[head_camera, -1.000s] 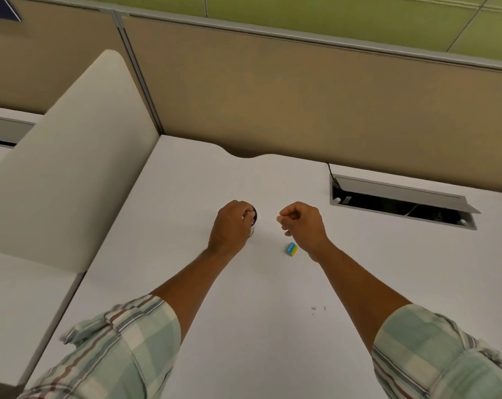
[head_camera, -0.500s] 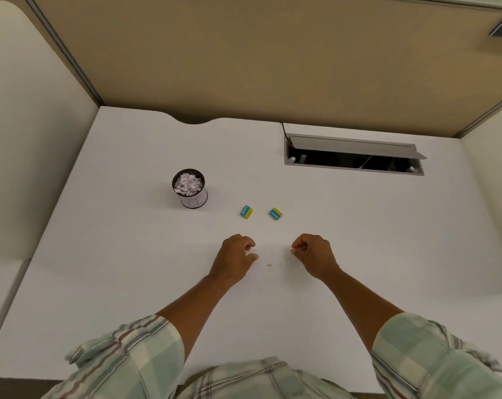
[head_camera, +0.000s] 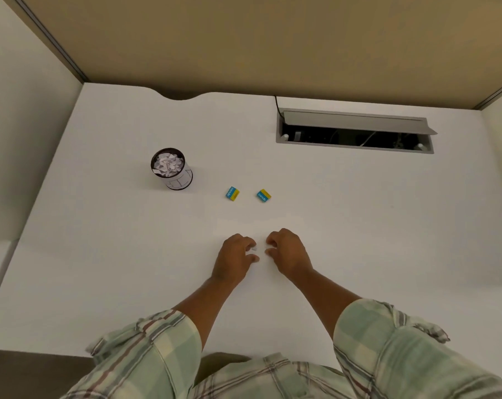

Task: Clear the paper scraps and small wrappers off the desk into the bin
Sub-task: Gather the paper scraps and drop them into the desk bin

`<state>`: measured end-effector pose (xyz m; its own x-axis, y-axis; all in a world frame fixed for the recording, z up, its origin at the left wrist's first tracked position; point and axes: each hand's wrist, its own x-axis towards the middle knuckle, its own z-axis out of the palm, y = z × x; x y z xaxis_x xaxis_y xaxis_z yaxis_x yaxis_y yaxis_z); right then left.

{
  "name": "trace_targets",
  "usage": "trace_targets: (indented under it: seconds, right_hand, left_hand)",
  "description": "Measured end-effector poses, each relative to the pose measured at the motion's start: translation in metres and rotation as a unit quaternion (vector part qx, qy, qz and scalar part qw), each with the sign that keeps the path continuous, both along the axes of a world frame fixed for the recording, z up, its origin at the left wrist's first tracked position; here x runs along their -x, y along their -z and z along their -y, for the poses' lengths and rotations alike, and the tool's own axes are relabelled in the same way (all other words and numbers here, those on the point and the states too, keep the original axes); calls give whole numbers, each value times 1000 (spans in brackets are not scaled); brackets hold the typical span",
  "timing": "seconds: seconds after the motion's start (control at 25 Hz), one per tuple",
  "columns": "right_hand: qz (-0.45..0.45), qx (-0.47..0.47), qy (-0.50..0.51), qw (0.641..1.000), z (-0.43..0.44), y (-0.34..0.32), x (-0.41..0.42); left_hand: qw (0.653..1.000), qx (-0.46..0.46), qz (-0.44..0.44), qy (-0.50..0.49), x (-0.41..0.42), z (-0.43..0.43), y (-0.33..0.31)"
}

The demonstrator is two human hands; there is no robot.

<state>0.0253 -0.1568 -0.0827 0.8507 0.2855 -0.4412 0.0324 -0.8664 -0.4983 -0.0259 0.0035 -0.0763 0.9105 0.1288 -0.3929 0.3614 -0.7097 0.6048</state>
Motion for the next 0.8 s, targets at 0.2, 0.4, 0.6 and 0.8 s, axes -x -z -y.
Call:
trace_targets:
  seconds: [0.2, 0.4, 0.6, 0.8]
  right_hand:
    - [8, 13, -37, 999, 1, 3, -1]
    - [1, 0, -25, 1000, 2, 3, -4]
    - [-3, -10, -21, 1000, 0, 1, -1]
    - [4, 46, -53, 998, -12, -6, 0]
  left_hand:
    - [999, -33, 5, -14, -2, 6, 3]
    - [999, -53, -4, -4, -5, 10, 3]
    - [998, -12, -21, -49, -4, 5, -2]
    - [992, 46, 7, -121, 5, -19, -16]
